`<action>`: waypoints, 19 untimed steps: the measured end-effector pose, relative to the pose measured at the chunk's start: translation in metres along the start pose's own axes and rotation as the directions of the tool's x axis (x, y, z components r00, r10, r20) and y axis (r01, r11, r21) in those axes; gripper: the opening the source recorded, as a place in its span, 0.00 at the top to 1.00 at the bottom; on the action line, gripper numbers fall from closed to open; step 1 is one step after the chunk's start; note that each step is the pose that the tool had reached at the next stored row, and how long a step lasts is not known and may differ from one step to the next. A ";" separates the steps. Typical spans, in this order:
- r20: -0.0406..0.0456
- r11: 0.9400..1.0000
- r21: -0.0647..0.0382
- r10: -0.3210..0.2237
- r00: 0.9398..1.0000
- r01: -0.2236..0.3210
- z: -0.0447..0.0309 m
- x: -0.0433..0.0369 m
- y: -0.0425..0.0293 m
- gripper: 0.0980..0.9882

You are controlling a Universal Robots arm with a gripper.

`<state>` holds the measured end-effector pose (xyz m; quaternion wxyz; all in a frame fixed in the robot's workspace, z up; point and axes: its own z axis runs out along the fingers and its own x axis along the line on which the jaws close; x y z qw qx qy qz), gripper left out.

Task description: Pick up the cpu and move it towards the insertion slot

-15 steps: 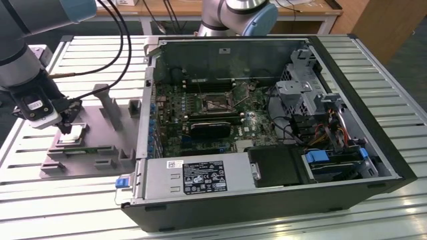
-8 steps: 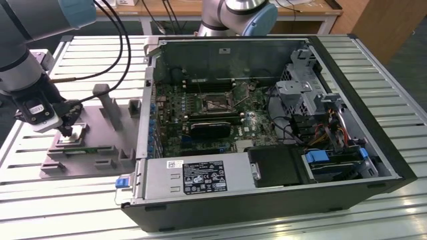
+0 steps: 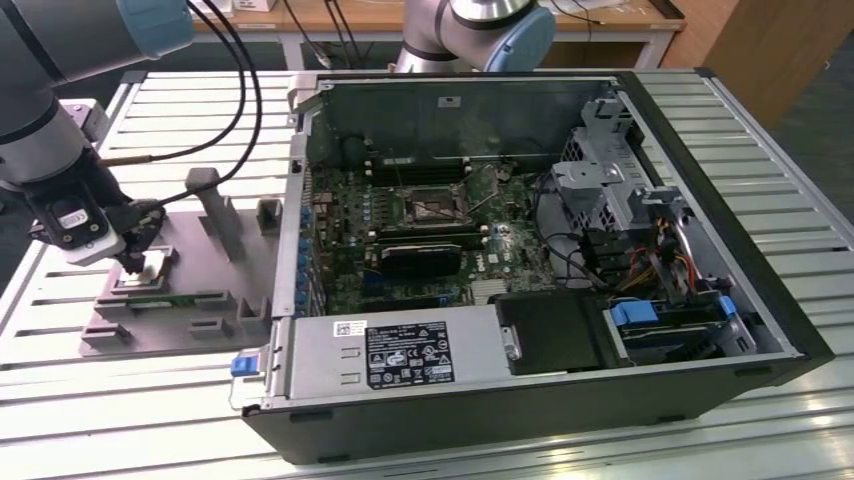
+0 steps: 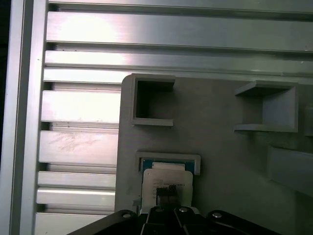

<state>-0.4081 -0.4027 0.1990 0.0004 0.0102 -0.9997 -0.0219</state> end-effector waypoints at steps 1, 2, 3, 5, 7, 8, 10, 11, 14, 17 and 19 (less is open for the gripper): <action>0.000 1.000 0.000 0.000 1.000 0.000 0.0000 0.0000 0.0000 0.99; 0.000 1.000 0.000 0.000 1.000 0.000 0.0000 0.0000 0.0000 0.99; 0.000 1.000 0.000 0.000 1.000 0.000 0.0001 0.0000 0.0000 0.93; 0.000 1.000 0.000 0.000 1.000 0.000 0.0001 0.0000 0.0000 0.78; 0.000 1.000 0.000 0.000 1.000 0.000 0.0002 0.0000 0.0000 0.72; 0.000 1.000 0.000 0.000 1.000 0.000 0.0002 0.0000 0.0000 0.72; 0.000 1.000 0.000 0.000 1.000 0.000 0.0003 0.0000 0.0000 0.59; 0.000 1.000 0.000 0.000 1.000 0.000 0.0003 0.0000 0.0000 0.59; 0.000 1.000 0.000 0.000 1.000 0.000 0.0004 0.0000 0.0000 0.45; 0.000 1.000 0.000 0.000 1.000 0.000 0.0005 0.0000 0.0000 0.45; 0.013 1.000 0.000 0.000 1.000 0.000 0.0014 0.0010 0.0000 0.45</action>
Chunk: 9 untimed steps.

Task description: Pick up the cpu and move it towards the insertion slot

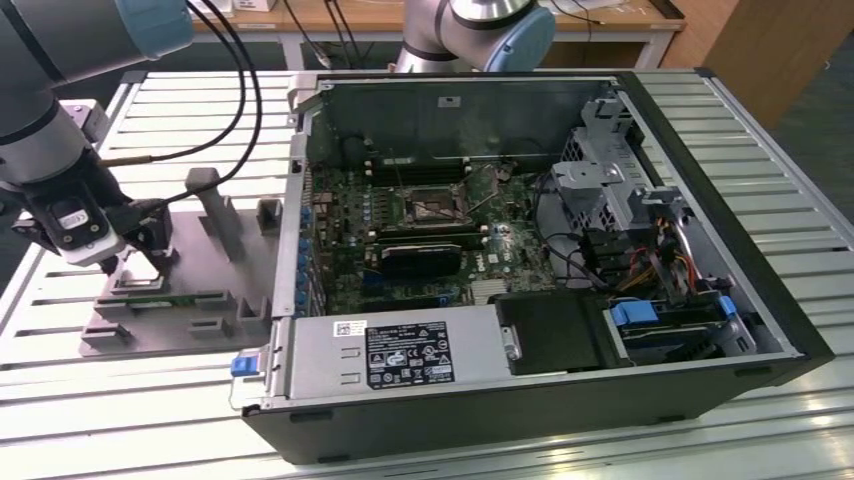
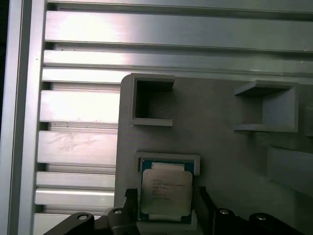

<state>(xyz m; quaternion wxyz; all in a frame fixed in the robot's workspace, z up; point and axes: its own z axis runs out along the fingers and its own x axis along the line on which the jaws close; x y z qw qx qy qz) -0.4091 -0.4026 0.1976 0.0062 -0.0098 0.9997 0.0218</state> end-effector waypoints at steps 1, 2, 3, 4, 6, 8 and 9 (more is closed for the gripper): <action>0.007 1.000 0.000 0.000 1.000 0.000 0.0003 0.0003 -0.0001 0.45; 0.011 1.000 0.000 0.000 1.000 0.000 0.0005 0.0006 -0.0001 0.45; 0.012 1.000 0.000 0.000 1.000 0.000 0.0007 0.0009 -0.0001 0.45; 0.013 1.000 0.000 0.002 1.000 -0.002 0.0011 0.0013 -0.0001 0.45; 0.014 1.000 0.001 0.020 1.000 -0.020 0.0020 0.0016 -0.0001 0.45; 0.015 0.999 0.001 0.045 0.999 -0.045 0.0028 0.0023 0.0000 0.45; 0.015 0.999 0.001 0.051 0.999 -0.051 0.0030 0.0030 0.0003 0.45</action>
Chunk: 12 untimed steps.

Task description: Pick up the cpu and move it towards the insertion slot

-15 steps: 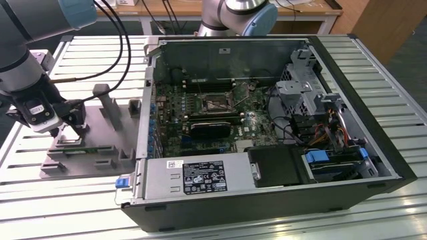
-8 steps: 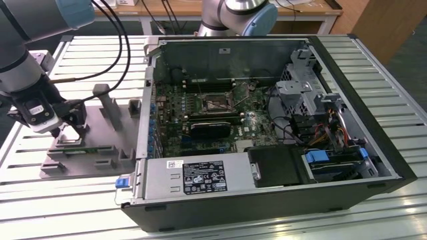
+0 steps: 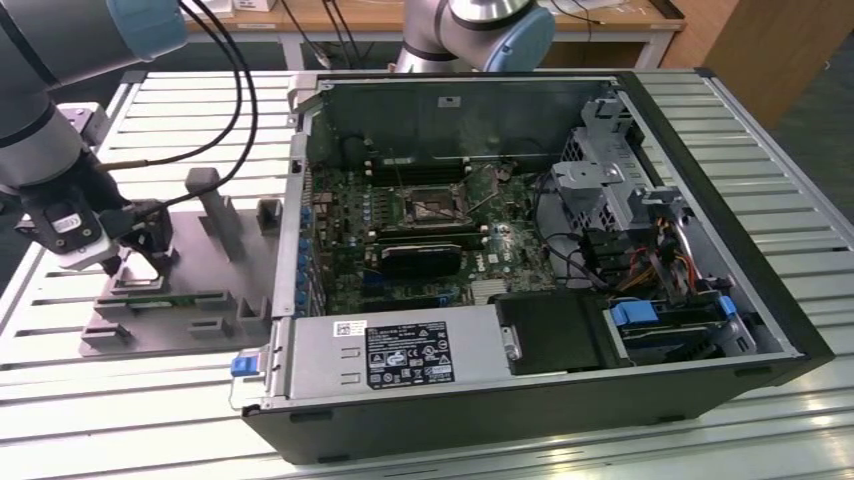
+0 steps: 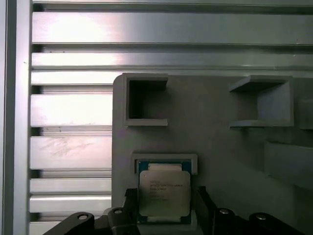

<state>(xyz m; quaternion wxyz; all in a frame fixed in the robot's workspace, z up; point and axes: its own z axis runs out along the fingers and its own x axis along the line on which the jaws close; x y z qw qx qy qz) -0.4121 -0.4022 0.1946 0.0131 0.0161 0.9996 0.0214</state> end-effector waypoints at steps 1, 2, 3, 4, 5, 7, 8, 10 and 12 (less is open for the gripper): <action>0.000 1.000 0.000 0.002 1.000 -0.002 0.0003 0.0004 0.0006 0.45; 0.000 1.000 0.000 0.003 1.000 -0.003 0.0007 0.0008 0.0012 0.45; 0.000 1.000 0.000 0.003 1.000 -0.003 0.0011 0.0011 0.0017 0.45; 0.000 1.000 0.000 0.003 1.000 -0.003 0.0017 0.0014 0.0019 0.45; 0.000 1.000 0.000 0.003 1.000 -0.003 0.0023 0.0017 0.0021 0.45; 0.000 1.000 0.000 0.003 1.000 -0.003 0.0036 0.0021 0.0023 0.45; 0.001 1.000 0.000 0.003 1.000 -0.003 0.0043 0.0022 0.0023 0.45; 0.001 1.000 0.000 0.003 1.000 -0.003 0.0058 0.0024 0.0024 0.45; 0.001 1.000 0.000 0.002 1.000 -0.002 0.0067 0.0024 0.0024 0.45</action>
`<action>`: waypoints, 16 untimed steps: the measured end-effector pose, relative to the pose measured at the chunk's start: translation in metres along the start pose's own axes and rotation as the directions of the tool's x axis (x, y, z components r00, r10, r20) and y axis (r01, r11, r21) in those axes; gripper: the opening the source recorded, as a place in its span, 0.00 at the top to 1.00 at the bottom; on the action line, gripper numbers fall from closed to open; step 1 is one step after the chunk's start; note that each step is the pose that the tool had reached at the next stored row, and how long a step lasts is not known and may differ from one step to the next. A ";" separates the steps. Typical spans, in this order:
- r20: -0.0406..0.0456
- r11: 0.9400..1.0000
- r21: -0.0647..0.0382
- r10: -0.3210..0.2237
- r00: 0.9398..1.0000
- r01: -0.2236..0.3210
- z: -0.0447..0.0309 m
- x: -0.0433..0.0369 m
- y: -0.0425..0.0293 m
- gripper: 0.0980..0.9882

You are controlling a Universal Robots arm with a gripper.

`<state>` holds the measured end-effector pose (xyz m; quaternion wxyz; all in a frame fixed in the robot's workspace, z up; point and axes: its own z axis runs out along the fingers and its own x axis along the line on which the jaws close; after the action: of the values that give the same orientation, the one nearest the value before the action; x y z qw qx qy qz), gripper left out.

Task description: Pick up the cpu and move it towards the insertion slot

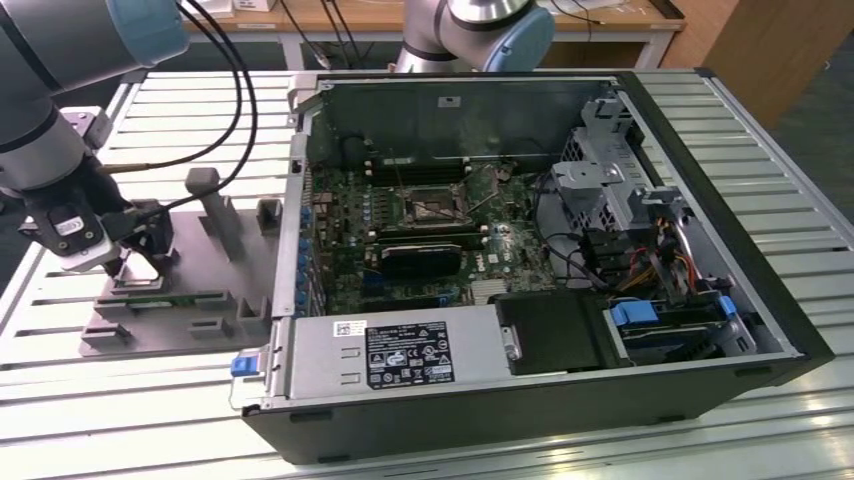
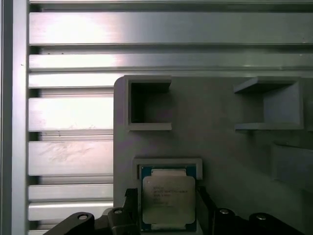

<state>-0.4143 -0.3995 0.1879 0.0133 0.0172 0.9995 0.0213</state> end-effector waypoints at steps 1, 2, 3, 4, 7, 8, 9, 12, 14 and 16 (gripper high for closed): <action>0.000 1.000 0.000 0.000 1.000 0.000 0.0001 0.0000 0.0000 0.45; 0.000 1.000 0.000 0.000 1.000 0.000 0.0001 0.0000 0.0000 0.45; 0.000 1.000 0.000 0.000 1.000 0.000 0.0002 0.0001 0.0001 0.45; 0.000 1.000 0.000 0.000 1.000 0.000 0.0003 0.0000 0.0001 0.45; 0.000 1.000 0.000 0.000 1.000 0.000 0.0004 0.0000 0.0001 0.45; 0.000 1.000 0.000 0.000 1.000 0.000 0.0004 0.0000 0.0001 0.45; 0.000 1.000 0.000 0.000 1.000 0.000 0.0004 0.0000 0.0001 0.44; 0.000 1.000 0.000 0.000 1.000 0.000 0.0005 0.0000 0.0001 0.37; 0.001 1.000 0.000 -0.001 1.000 0.001 0.0013 0.0000 0.0001 0.30; 0.000 1.000 0.000 -0.005 1.000 0.005 0.0026 0.0001 0.0000 0.30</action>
<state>-0.4143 -0.3994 0.1854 0.0134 0.0147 0.9996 0.0214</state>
